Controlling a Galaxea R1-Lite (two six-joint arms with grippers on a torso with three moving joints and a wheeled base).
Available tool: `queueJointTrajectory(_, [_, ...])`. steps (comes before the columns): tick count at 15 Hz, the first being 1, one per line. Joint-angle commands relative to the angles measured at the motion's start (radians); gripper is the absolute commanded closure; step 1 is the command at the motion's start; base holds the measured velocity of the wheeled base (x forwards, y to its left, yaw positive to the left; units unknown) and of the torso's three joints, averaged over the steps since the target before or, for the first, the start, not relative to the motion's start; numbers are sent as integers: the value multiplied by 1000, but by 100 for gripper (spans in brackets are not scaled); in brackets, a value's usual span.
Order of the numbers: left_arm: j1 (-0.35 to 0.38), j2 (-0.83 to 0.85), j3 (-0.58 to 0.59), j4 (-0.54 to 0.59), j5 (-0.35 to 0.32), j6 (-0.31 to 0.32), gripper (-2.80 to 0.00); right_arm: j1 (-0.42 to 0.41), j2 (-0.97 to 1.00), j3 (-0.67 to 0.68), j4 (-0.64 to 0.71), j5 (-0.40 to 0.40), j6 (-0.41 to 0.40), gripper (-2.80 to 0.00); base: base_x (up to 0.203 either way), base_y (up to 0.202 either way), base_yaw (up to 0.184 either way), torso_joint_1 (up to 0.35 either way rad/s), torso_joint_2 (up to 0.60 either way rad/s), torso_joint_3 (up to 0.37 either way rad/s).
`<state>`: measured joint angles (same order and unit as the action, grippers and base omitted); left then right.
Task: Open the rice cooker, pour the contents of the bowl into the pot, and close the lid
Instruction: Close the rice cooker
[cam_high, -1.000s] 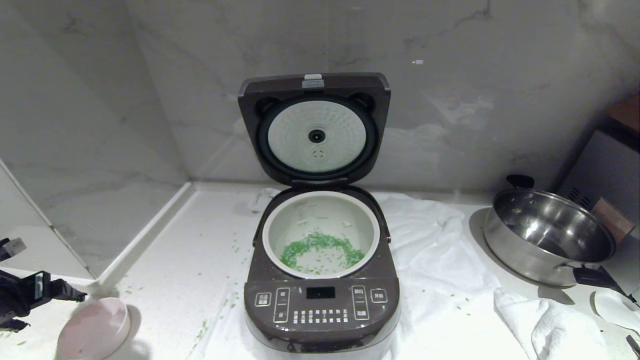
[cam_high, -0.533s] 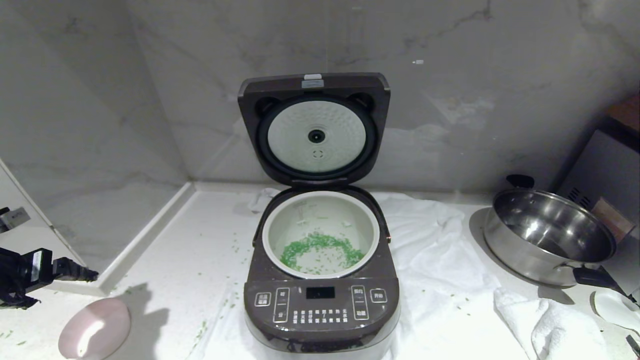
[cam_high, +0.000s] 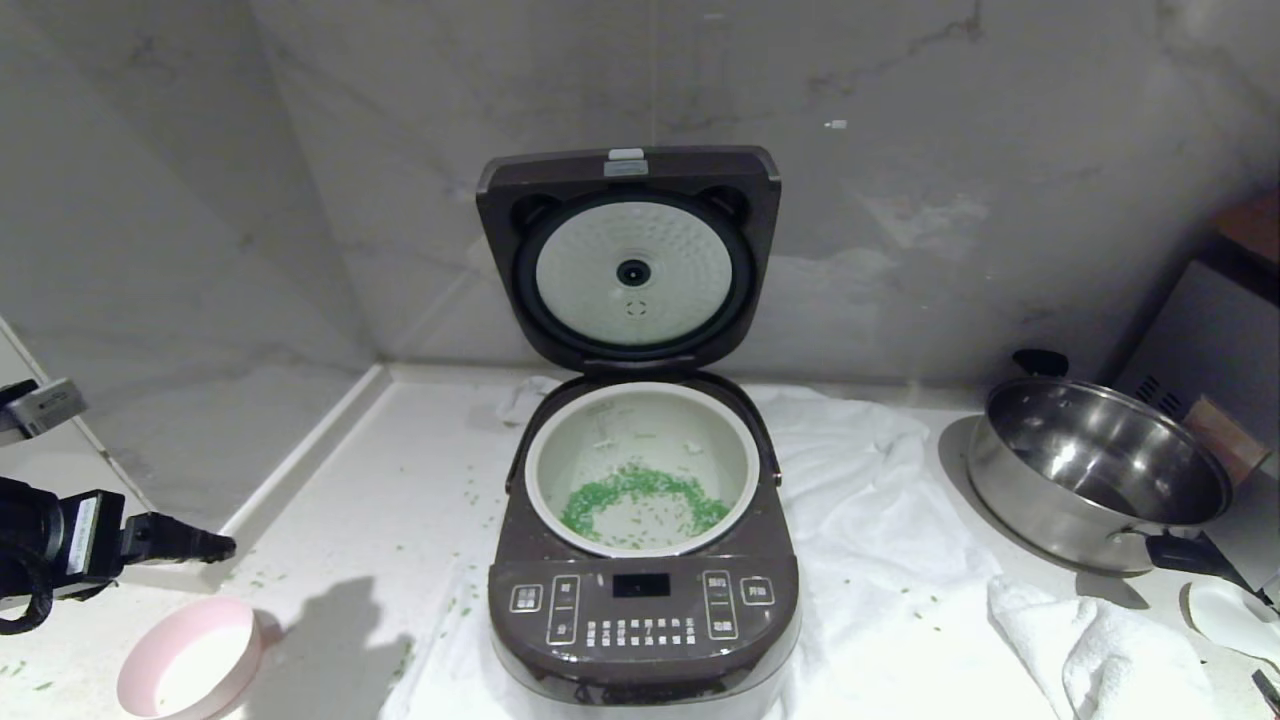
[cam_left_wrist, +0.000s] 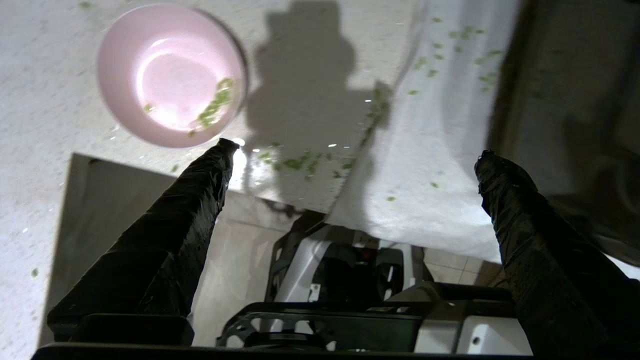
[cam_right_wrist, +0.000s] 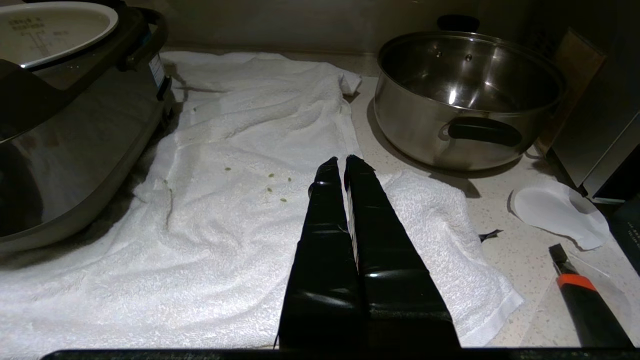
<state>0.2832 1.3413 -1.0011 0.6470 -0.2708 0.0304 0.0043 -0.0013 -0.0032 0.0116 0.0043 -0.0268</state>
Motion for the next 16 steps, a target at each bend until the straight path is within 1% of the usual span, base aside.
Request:
queueJointTrajectory(1, [-135, -119, 0, 6, 3, -53, -280, 0, 1, 0, 1, 0, -1, 0, 0, 0, 0, 0, 0, 0])
queueJointTrajectory(4, [-290, -196, -14, 6, 9, -121, -280, 0, 1, 0, 1, 0, -1, 0, 0, 0, 0, 0, 0, 0])
queueJointTrajectory(6, [-350, -226, -16, 1, 11, -158, -280, 0, 1, 0, 0, 0, -1, 0, 0, 0, 0, 0, 0, 0])
queueJointTrajectory(9, [-358, -301, -10, -40, 11, -165, -280, 0, 1, 0, -1, 0, -1, 0, 0, 0, 0, 0, 0, 0])
queueJointTrajectory(12, [-372, -468, 25, -134, 5, -163, -280, 0, 1, 0, 1, 0, -1, 0, 0, 0, 0, 0, 0, 0])
queueJointTrajectory(14, [-404, -590, 91, -224, 2, -156, -280, 0, 1, 0, 0, 0, -1, 0, 0, 0, 0, 0, 0, 0])
queueJointTrajectory(16, [-416, -674, 208, -366, 0, -136, -280, 0, 1, 0, 1, 0, -1, 0, 0, 0, 0, 0, 0, 0])
